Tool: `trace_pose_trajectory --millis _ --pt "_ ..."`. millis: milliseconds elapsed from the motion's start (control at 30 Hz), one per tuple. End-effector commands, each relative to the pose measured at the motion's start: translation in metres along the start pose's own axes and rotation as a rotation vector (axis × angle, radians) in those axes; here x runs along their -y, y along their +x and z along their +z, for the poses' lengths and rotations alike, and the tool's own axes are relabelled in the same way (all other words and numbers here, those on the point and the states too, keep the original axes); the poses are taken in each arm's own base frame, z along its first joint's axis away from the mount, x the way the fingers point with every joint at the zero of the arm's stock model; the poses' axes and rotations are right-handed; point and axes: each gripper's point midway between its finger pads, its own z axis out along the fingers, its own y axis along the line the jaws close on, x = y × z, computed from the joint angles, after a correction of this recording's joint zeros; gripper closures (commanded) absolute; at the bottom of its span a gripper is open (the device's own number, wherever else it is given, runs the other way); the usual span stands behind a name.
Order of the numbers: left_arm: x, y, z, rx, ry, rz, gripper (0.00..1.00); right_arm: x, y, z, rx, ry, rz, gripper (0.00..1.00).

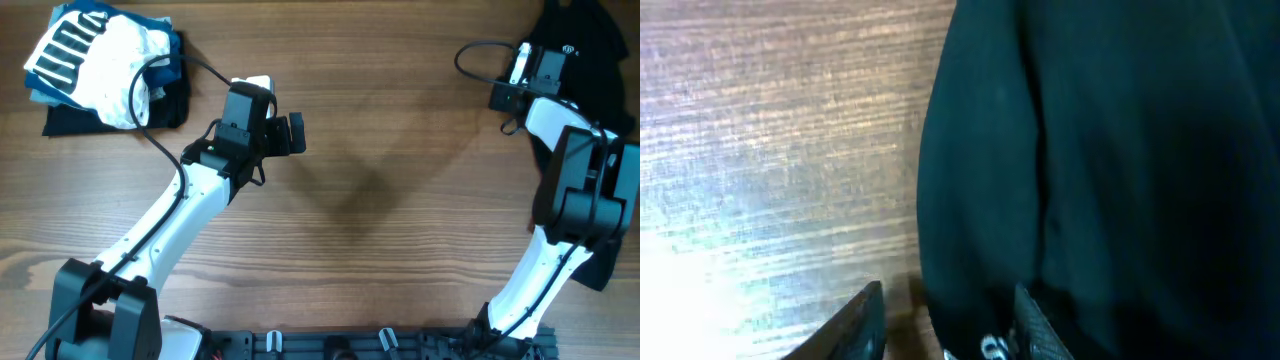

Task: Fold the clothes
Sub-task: 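Drag the black shirt toward the table center with the right gripper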

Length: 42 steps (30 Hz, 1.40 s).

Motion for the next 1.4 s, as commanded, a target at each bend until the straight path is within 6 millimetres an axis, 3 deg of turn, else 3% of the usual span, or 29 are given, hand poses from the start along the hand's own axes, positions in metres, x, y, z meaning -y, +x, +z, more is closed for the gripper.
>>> trace_pose_trajectory --millis 0,33,67,133,200,267,367,433,500,533,600,633,700,800,867,933,1000,1033,1067,1100,1133,1267,1367 --pt "-0.001 -0.002 0.000 0.005 -0.014 -0.011 0.03 0.003 0.039 0.022 -0.108 0.026 0.023 0.71" --pt "-0.001 -0.002 0.000 0.005 -0.015 -0.011 0.08 0.001 0.040 0.022 -0.110 0.017 0.031 0.84" --pt "-0.002 -0.003 0.000 0.008 -0.021 -0.011 0.25 -0.003 0.038 0.019 -0.109 -0.006 0.057 0.96" --pt "-0.004 -0.005 0.000 0.015 -0.029 -0.013 0.56 -0.018 0.030 0.006 -0.107 -0.088 0.063 0.96" --pt "-0.010 -0.011 -0.002 0.035 -0.033 -0.029 0.72 -0.039 0.015 -0.019 -0.093 -0.149 0.058 0.96" --pt "-0.022 -0.022 -0.008 0.066 -0.047 -0.070 0.76 -0.074 -0.006 -0.058 -0.062 -0.254 0.020 0.96" --pt "-0.056 -0.044 -0.025 0.133 -0.096 -0.148 0.76 -0.163 -0.021 -0.147 -0.029 -0.474 -0.110 0.96" --pt "-0.079 -0.056 -0.036 0.172 -0.129 -0.191 0.76 -0.217 0.000 -0.194 -0.065 -0.556 -0.225 0.96" --pt "-0.099 -0.062 -0.043 0.193 -0.159 -0.227 0.76 -0.268 0.042 -0.241 -0.141 -0.685 -0.400 0.96" --pt "-0.106 -0.063 -0.045 0.197 -0.171 -0.240 0.76 -0.285 0.062 -0.262 -0.179 -0.738 -0.468 0.96" --pt "-0.112 -0.063 -0.046 0.198 -0.182 -0.251 0.78 -0.298 0.077 -0.291 -0.185 -0.774 -0.536 0.96" --pt "-0.113 -0.063 -0.046 0.199 -0.183 -0.252 0.78 -0.298 0.067 -0.311 -0.133 -0.791 -0.542 0.96" --pt "-0.113 -0.063 -0.046 0.196 -0.183 -0.252 0.79 -0.285 0.039 -0.331 -0.038 -0.784 -0.500 0.96" --pt "-0.113 -0.061 -0.046 0.191 -0.185 -0.252 0.81 -0.248 -0.022 -0.357 0.137 -0.744 -0.416 0.96" --pt "-0.113 -0.061 -0.046 0.191 -0.185 -0.252 0.81 -0.235 -0.049 -0.365 0.212 -0.734 -0.394 0.96" --pt "-0.113 -0.061 -0.046 0.191 -0.185 -0.252 0.82 -0.243 -0.054 -0.373 0.244 -0.787 -0.400 0.96" --pt "-0.106 -0.058 -0.047 0.171 -0.149 -0.246 0.81 -0.232 -0.044 -0.362 0.173 -0.728 -0.369 0.96" --pt "-0.091 -0.053 -0.047 0.140 -0.083 -0.198 0.80 -0.216 -0.036 -0.351 0.106 -0.658 -0.309 0.74" --pt "-0.076 -0.048 -0.047 0.114 -0.033 -0.142 0.78 -0.207 -0.034 -0.345 0.076 -0.630 -0.267 0.38" --pt "-0.062 -0.040 -0.045 0.082 0.000 -0.094 0.77 -0.198 -0.035 -0.342 0.055 -0.615 -0.222 0.18" --pt "-0.040 -0.020 -0.042 0.013 0.028 -0.029 0.76 -0.181 -0.041 -0.335 0.040 -0.586 -0.130 0.00" --pt "0.033 0.061 -0.045 -0.228 0.118 0.207 0.76 -0.141 -0.057 -0.321 0.062 -0.519 -0.023 0.00" --pt "0.063 0.097 -0.044 -0.315 0.160 0.306 0.75 -0.135 -0.059 -0.317 0.067 -0.506 -0.011 0.00"
